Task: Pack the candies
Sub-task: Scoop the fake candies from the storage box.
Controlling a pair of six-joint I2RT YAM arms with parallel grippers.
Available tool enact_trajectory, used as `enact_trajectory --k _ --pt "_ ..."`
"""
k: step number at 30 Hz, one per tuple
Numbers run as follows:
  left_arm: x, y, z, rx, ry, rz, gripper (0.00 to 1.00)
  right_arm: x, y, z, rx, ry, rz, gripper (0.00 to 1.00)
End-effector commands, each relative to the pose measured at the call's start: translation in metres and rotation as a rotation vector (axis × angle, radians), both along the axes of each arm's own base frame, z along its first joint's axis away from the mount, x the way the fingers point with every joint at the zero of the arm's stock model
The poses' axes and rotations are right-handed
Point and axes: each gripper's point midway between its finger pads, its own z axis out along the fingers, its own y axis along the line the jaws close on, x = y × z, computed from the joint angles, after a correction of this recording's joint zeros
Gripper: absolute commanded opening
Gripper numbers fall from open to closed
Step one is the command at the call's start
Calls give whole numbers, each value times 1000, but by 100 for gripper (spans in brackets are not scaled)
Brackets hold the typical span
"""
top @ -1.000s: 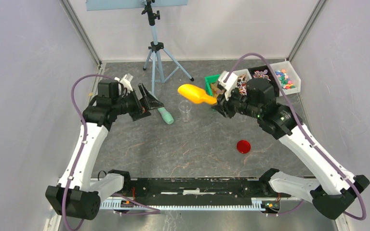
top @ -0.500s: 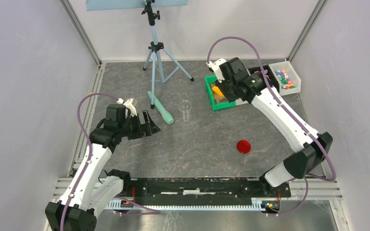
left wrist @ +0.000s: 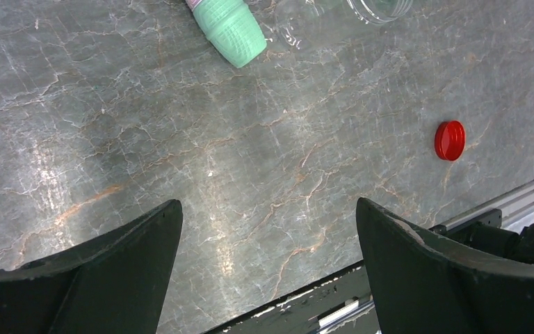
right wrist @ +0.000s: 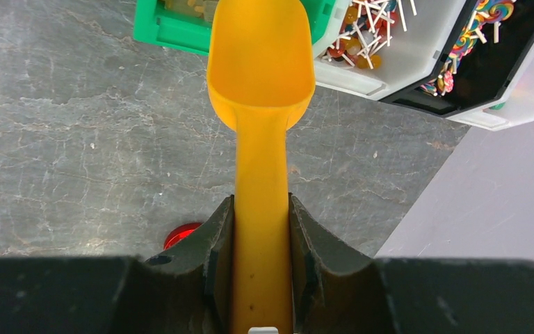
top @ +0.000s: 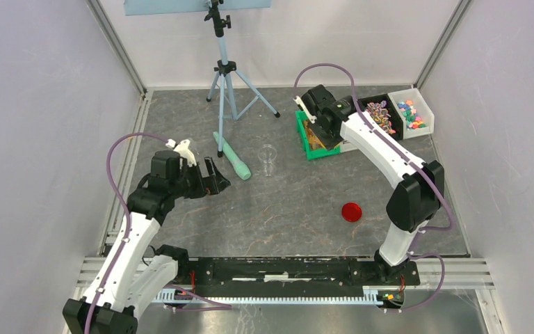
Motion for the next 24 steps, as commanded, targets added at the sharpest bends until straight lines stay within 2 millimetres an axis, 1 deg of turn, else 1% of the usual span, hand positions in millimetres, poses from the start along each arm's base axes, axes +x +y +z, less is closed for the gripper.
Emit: enact_trajectory --k 1,6,13,18,24 --pt "6 0 2 34 -38 -25 100 13 0 6 22 -41 -24 0" --pt "7 2 2 44 -41 -15 100 20 13 -5 50 -11 11 0" --pt "6 7 4 61 -53 10 100 41 26 -18 53 5 18 0" --pt "4 5 3 67 -49 2 100 47 23 -30 42 -9 -1 0" --pt "2 6 5 82 -63 11 100 43 16 -42 73 -50 -15 0"
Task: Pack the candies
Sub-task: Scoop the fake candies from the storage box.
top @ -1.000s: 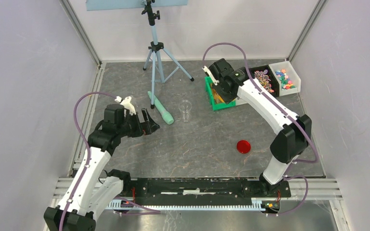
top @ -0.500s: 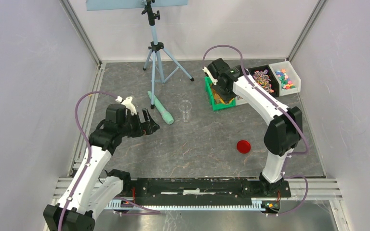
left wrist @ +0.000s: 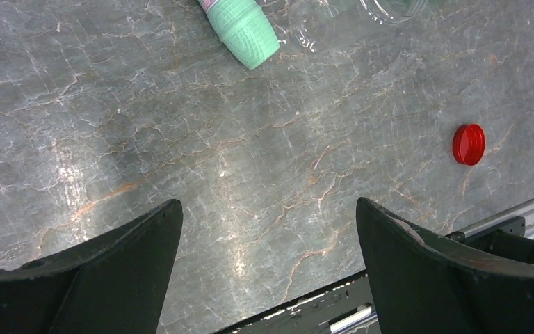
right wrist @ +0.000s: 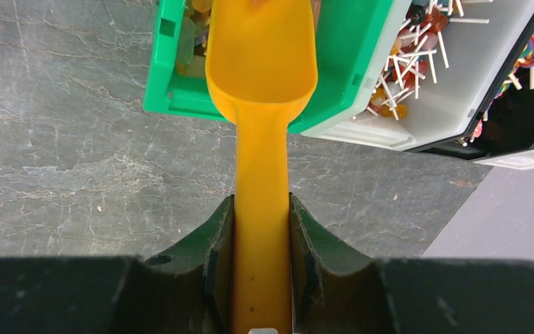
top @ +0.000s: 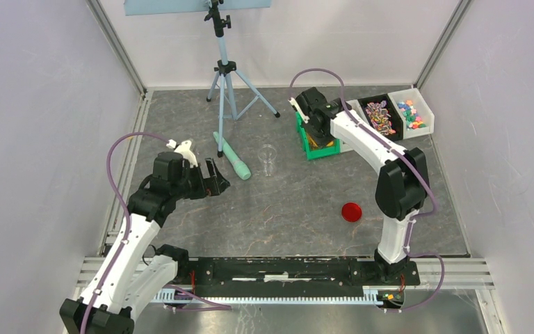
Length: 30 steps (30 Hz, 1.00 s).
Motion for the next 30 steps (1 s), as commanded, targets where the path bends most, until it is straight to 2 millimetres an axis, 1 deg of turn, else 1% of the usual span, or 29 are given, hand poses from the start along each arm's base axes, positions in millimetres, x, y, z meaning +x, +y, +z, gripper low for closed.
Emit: enact_trajectory --k 1,4,9,11,15,22,26,29,30 --pt "3 4 8 36 -55 -8 100 5 2 0 71 -82 -9 0" --pt "3 4 8 39 -54 -7 100 4 3 -9 93 -96 -10 0" --pt "2 5 7 49 -53 3 100 1 -5 -24 87 -116 -22 0" --pt "3 6 7 52 -53 6 100 0 -4 -28 100 -130 -22 0" --pt "3 6 7 54 -50 9 100 -1 -7 -31 112 -164 -22 0" --pt "4 4 2 54 -27 -1 100 -6 -9 -43 141 -186 -7 0" --pt "4 5 3 55 -33 4 100 -4 -10 -38 155 -223 -10 0" --pt "4 4 3 55 -30 1 100 -1 -7 -32 188 -263 9 0" --pt "4 4 2 56 -27 1 100 -1 -5 -33 204 -272 17 0"
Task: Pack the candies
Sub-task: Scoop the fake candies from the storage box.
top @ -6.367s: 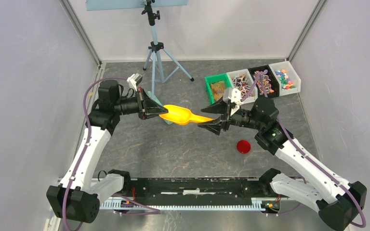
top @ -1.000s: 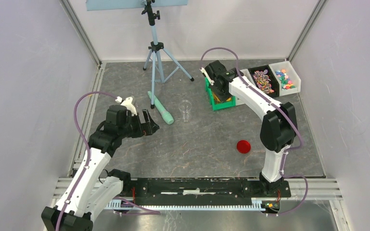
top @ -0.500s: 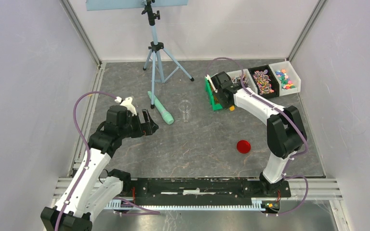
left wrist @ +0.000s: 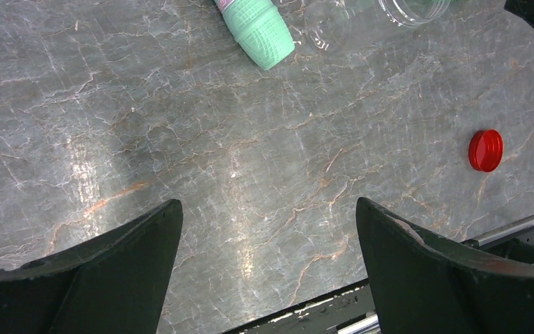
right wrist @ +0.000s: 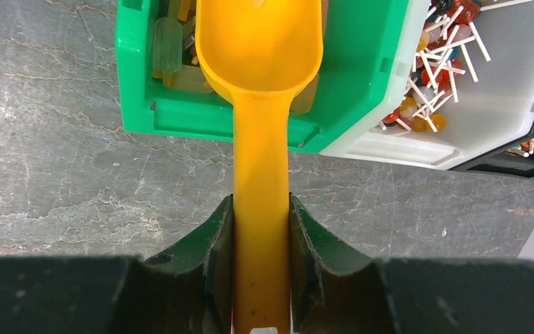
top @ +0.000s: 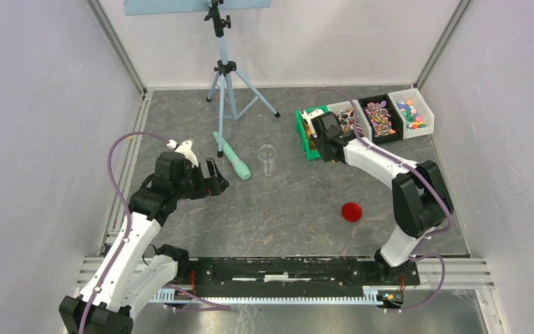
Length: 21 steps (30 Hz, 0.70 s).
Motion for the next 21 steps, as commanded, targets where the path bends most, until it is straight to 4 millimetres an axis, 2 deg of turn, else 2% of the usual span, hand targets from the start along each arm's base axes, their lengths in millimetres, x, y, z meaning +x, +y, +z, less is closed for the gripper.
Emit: enact_trajectory --k 1,6,14,21 --pt "2 1 6 20 -29 -19 100 7 11 15 93 -92 45 0" --pt "2 1 6 22 -31 -16 100 9 13 5 107 -88 36 0" --pt "2 1 6 25 -32 -16 100 23 12 14 105 -131 1 0" --pt "2 2 6 28 -33 -14 100 19 11 10 142 -187 -7 0"
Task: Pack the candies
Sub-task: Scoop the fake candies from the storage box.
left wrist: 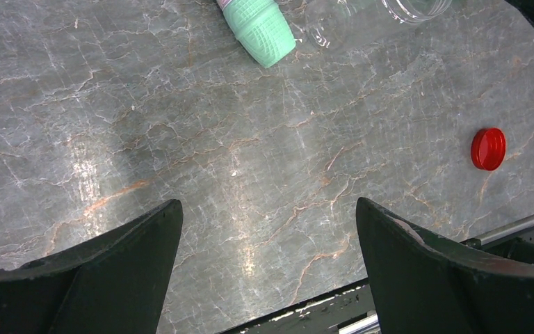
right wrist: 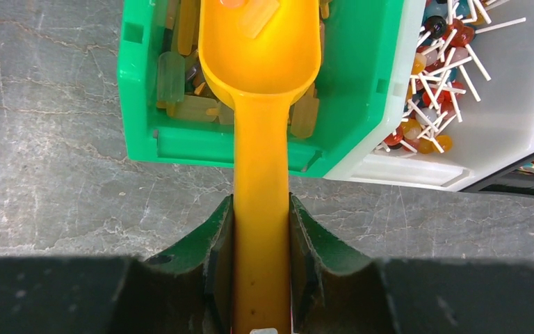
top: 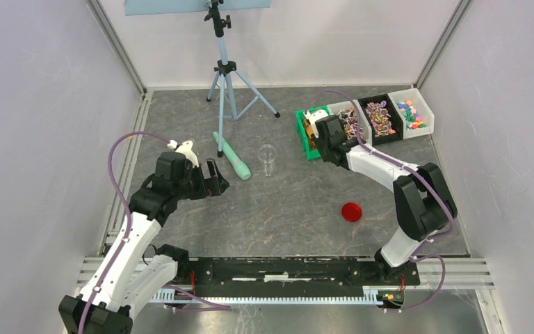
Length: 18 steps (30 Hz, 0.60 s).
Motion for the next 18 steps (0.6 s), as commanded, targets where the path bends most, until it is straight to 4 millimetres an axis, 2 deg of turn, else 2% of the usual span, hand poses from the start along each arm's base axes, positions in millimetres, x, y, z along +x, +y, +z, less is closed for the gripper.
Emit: enact_trajectory --k 1,18 --pt "3 2 7 22 -36 -11 100 8 6 10 73 -109 -12 0" --pt "1 2 7 32 -38 -8 100 4 5 -2 151 -213 -22 0"
